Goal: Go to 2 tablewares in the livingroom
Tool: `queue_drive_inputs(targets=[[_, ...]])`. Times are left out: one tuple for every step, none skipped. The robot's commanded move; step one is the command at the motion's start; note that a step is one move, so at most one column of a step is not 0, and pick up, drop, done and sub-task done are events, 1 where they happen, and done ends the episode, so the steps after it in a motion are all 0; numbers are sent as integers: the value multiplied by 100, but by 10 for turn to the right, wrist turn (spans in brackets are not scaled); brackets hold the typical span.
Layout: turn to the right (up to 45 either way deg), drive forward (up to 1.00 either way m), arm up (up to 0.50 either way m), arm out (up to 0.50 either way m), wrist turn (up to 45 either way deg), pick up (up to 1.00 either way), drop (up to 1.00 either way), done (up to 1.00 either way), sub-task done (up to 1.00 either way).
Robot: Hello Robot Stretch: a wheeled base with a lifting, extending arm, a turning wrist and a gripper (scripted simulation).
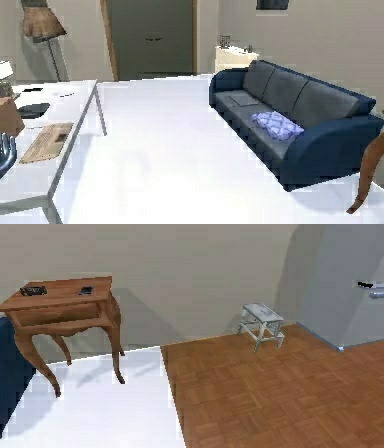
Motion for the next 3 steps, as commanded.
queue_drive_inputs(targets=[[-30, 0, 0, 0, 0, 0, 0, 0, 0], [0, 100, 0, 0, 0, 0, 0, 0, 0], [-60, 0, 0, 0, 0, 0, 0, 0, 0]])
